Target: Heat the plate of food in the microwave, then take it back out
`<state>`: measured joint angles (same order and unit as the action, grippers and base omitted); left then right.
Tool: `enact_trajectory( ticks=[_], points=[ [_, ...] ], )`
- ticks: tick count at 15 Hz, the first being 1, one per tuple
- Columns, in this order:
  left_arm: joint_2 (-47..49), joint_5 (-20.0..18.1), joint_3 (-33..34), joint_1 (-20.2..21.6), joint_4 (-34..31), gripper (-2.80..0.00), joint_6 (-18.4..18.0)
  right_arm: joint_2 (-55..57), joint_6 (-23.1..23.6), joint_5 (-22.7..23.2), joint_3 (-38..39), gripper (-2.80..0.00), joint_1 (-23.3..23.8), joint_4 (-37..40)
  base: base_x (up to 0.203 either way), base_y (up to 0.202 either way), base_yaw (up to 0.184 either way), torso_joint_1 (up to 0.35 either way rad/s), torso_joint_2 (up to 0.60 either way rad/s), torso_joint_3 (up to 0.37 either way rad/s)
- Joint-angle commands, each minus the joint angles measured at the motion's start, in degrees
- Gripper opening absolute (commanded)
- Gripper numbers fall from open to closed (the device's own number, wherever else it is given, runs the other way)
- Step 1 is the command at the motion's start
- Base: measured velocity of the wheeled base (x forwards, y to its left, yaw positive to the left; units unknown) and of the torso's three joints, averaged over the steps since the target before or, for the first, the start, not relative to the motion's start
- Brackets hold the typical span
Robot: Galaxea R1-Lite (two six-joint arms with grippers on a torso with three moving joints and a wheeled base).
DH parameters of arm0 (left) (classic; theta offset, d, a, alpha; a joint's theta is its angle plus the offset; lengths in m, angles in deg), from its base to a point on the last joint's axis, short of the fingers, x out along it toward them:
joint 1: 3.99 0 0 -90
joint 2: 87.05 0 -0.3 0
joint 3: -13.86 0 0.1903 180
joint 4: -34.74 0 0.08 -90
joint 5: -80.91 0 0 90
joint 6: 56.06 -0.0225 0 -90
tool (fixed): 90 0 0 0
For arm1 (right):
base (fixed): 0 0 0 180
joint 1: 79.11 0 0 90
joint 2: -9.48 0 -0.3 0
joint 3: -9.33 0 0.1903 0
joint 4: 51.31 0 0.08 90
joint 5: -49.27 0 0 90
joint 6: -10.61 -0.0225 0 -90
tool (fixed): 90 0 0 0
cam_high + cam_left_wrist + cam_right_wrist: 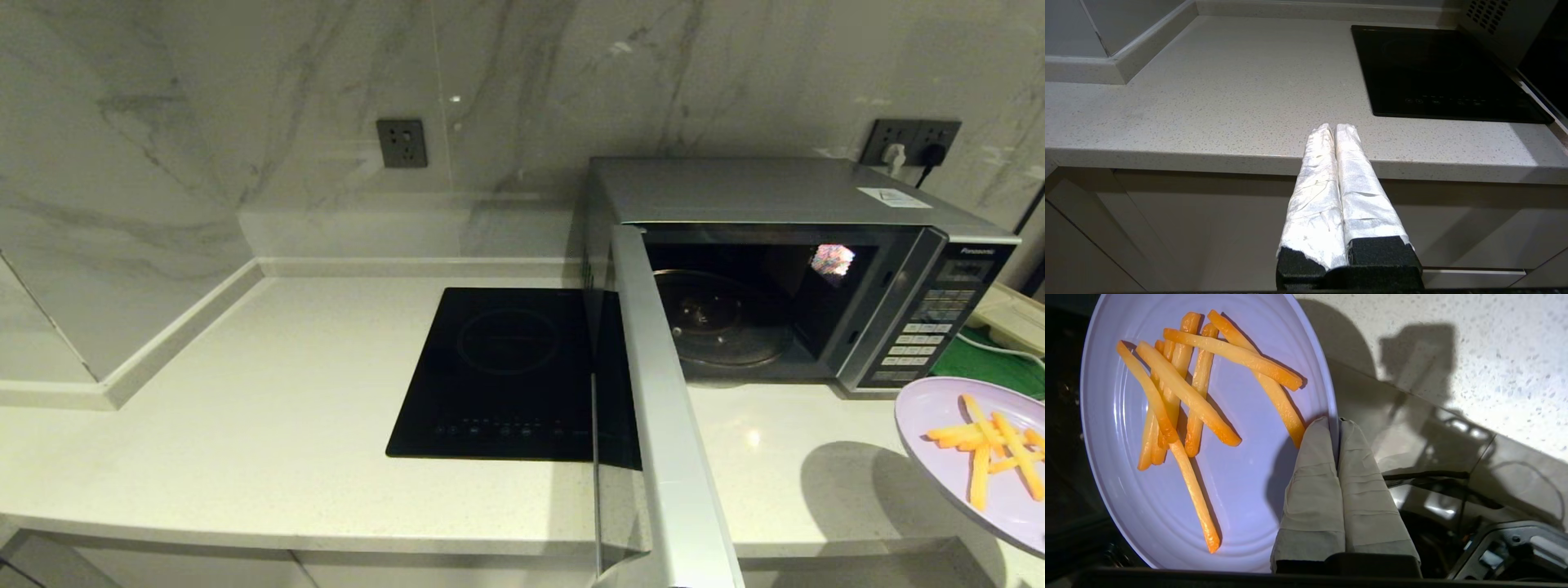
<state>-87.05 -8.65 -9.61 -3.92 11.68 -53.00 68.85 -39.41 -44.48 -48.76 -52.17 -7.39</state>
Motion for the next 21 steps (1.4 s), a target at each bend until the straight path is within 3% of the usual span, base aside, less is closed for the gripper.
enact_trajectory(
  ticks=[1,4,7,9,16,21],
  points=[
    [0.00,0.00,0.01,0.01,0.05,-2.80,0.03,2.95,-2.89,-0.89,-0.06,-2.80,0.05,-0.04,0.000,0.000,0.000,0.000,0.00,0.000],
    [0.00,0.00,0.01,0.01,0.05,-2.80,0.02,8.69,-7.06,-7.02,-1.01,-2.80,0.10,-1.46,0.000,0.000,0.000,0.000,0.00,0.000],
    [0.00,0.00,0.01,0.01,0.05,-2.80,0.02,14.81,-8.01,-13.34,-1.24,-2.80,0.89,-8.10,0.000,0.000,0.000,0.000,0.00,0.000],
    [0.00,0.00,0.01,0.01,0.05,-2.80,0.02,18.68,-8.12,-15.12,-1.58,-2.80,1.61,-11.18,0.000,0.000,0.000,0.000,0.00,0.000],
    [0.00,0.00,0.01,0.01,0.05,-2.80,0.10,31.71,-7.86,-14.79,-3.14,-2.80,10.13,-19.63,0.000,0.000,0.000,0.000,0.00,0.000],
    [0.00,0.00,0.01,0.01,0.05,-2.80,0.02,38.11,-5.44,-7.78,-2.67,-2.80,13.73,-26.18,0.000,0.000,0.000,0.000,0.00,0.000]
  ],
)
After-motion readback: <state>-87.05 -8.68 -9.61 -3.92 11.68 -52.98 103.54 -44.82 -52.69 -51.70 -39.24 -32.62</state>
